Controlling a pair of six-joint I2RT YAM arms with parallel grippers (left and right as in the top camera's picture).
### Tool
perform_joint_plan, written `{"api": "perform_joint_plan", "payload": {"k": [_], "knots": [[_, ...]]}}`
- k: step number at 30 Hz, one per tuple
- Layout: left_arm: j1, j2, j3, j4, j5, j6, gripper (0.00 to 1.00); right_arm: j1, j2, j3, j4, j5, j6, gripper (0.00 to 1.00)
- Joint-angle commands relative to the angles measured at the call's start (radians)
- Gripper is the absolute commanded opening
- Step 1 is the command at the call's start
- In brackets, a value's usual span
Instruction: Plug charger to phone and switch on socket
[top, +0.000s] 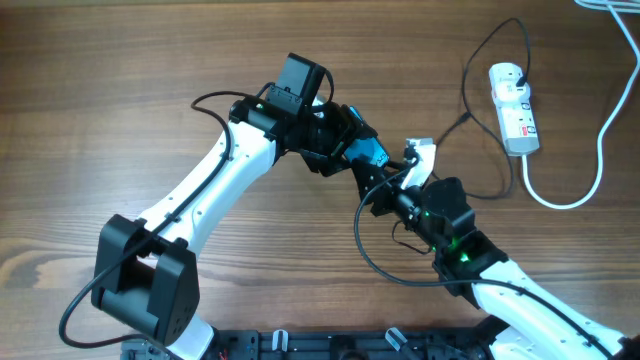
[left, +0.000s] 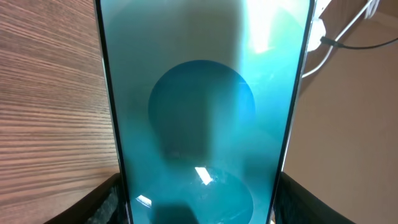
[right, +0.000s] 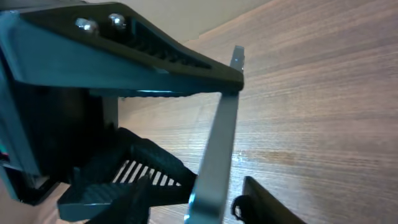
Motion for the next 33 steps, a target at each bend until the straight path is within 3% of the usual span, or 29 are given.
{"api": "perform_joint_plan", "payload": {"k": [1, 11, 17, 20, 24, 27, 31, 33], "knots": [[-0.003, -0.028, 0.022, 0.002, 0.037, 0.007, 0.48, 0.005, 0.008, 0.014, 0.03, -0.01, 0.02, 0.4], [-0.003, -0.028, 0.022, -0.027, 0.039, 0.059, 0.47, 0.005, 0.007, 0.014, 0.042, -0.082, 0.02, 0.25], [-0.003, -0.027, 0.022, -0.028, 0.024, 0.069, 0.49, 0.005, 0.007, 0.014, 0.066, -0.137, 0.047, 0.07], [-0.003, -0.027, 0.022, -0.035, 0.018, 0.089, 0.49, 0.005, 0.007, 0.014, 0.084, -0.169, 0.092, 0.04], [-0.002, -0.027, 0.021, -0.043, 0.011, 0.153, 0.61, 0.005, -0.014, 0.014, 0.117, -0.202, 0.152, 0.04], [0.037, -0.034, 0.023, -0.043, 0.013, 0.265, 0.79, -0.01, -0.048, 0.014, 0.109, -0.195, 0.225, 0.05], [0.163, -0.1, 0.023, -0.083, 0.01, 0.427, 0.99, -0.084, -0.047, 0.014, 0.039, -0.19, 0.471, 0.04], [0.237, -0.174, 0.023, -0.15, -0.063, 0.489, 0.99, -0.135, -0.041, 0.014, 0.023, -0.239, 0.665, 0.04]]}}
